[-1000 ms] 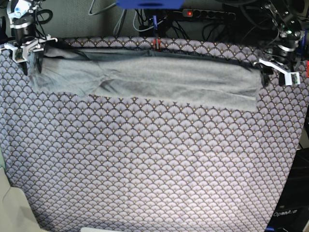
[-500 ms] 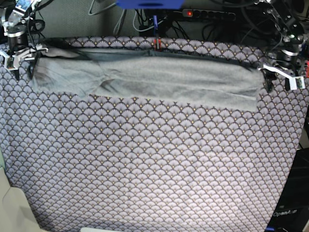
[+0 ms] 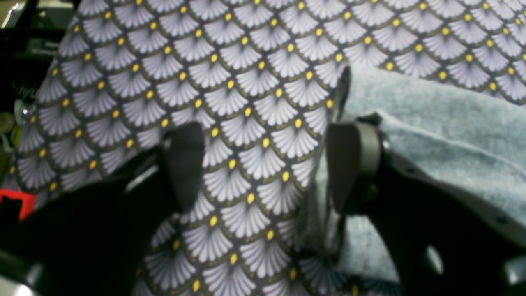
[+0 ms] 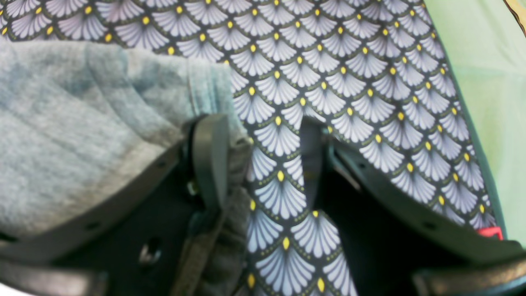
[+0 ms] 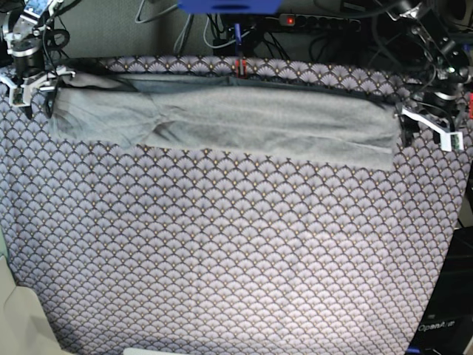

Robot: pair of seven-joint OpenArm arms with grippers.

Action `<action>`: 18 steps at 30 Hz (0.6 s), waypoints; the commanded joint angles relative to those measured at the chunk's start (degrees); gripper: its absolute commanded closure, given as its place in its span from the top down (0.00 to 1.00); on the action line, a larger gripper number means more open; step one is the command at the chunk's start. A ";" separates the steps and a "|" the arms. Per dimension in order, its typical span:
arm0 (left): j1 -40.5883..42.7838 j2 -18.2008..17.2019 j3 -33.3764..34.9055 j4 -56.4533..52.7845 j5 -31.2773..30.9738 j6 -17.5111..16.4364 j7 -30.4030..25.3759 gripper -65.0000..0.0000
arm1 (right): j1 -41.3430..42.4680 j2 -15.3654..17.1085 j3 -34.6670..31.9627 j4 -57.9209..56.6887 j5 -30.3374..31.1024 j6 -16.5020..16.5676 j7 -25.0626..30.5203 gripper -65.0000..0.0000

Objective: Fold the T-shirt properly
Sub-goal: 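Pull the shirt end outward with the right gripper to straighten the strip, then adjust the left gripper's grip on the strip's other end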

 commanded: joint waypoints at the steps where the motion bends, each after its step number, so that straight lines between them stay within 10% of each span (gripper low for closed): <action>1: -0.51 -0.56 -0.01 1.25 -1.15 -0.08 -1.06 0.70 | -0.13 0.66 0.14 0.87 0.90 -0.23 1.51 0.45; 18: -2.45 1.55 -0.01 8.81 -0.88 -0.08 9.75 0.70 | -0.22 0.57 0.14 0.87 0.90 -0.23 1.51 0.45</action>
